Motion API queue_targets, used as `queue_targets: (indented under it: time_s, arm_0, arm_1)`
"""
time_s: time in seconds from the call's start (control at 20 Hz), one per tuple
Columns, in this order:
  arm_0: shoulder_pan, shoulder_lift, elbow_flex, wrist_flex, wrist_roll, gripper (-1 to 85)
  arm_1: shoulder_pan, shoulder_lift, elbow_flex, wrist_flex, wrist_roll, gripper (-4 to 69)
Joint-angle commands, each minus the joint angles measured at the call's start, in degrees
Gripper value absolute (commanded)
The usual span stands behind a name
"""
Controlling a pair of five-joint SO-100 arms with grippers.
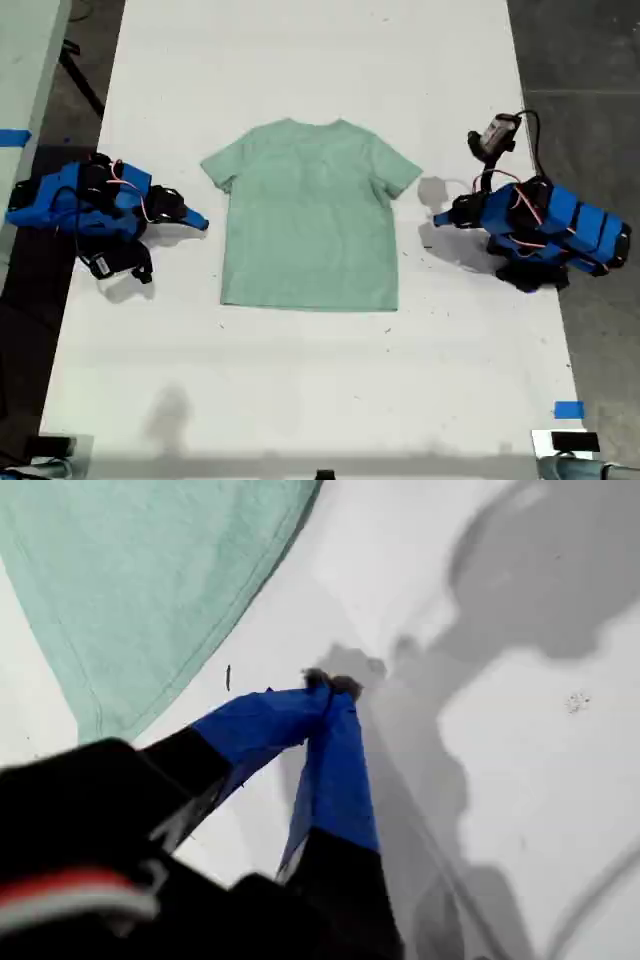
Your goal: Fold t-shirt
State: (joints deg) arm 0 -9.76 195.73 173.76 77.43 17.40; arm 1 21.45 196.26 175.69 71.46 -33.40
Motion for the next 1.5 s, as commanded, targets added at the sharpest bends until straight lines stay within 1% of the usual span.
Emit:
queue_targets:
  time_s: [0.0, 0.1, 0.15, 0.2, 0.25, 0.4, 0.45, 0.55, 0.7, 0.75, 0.95, 1.1, 1.3, 1.45]
  arm_0:
    - [6.15, 0.18, -0.44, 2.55, -24.26, 3.6]
    - [5.89, 0.18, -0.44, 2.81, -26.37, 6.5]
    - [5.89, 0.18, -0.44, 2.99, -28.3, 6.5]
    - [5.8, 0.18, -0.44, 2.9, -28.39, 2.3]
    - [5.27, 0.18, -0.44, 2.99, -28.48, 1.3]
    - [5.27, 0.18, -1.67, 2.02, -28.48, 0.1]
    - [5.36, 0.18, -2.11, 1.58, -28.56, 0.1]
    - [5.89, 0.18, -4.48, 1.67, -30.06, 0.0]
    - [4.04, -2.29, -13.1, 4.92, -29.97, 0.0]
    - [2.55, -5.01, -16.61, 5.98, -28.48, 0.0]
    - [-2.11, -20.65, -29.79, 5.36, -22.06, 0.0]
    - [-6.59, -31.64, -39.11, 6.42, -16.79, 0.0]
    - [-20.74, -45.7, -54.32, 13.1, -5.19, 0.0]
    - [-29.0, -56.87, -64.78, 16.79, 2.2, 0.0]
  arm_1:
    - [-12.13, 0.44, -0.18, -2.99, 42.19, -0.6]
    - [-12.3, 0.44, -0.26, -2.99, 40.52, -0.7]
    - [-12.66, 0.44, -0.26, -2.81, 40.17, -0.7]
    - [-12.66, 0.44, -0.44, -2.81, 40.96, -0.7]
    - [-13.1, 0.44, -0.88, -2.81, 40.96, -0.8]
    - [-14.68, 0.44, -1.85, -2.2, 41.92, -0.8]
    - [-14.94, 0.44, -2.81, -2.11, 41.04, -0.8]
    - [-15.12, 0.35, -6.06, 0.35, 39.73, -0.8]
    - [-12.83, -1.85, -12.48, 3.52, 35.86, -0.7]
    - [-11.51, -5.45, -16.0, 3.96, 33.93, -0.7]
    - [-6.15, -26.46, -32.7, 3.08, 24.61, -0.7]
    - [-0.18, -38.5, -43.15, 3.34, 16.79, -0.7]
    - [10.02, -56.34, -59.94, 6.68, 5.27, -0.8]
    - [15.56, -66.62, -70.05, 9.14, -0.7, -0.8]
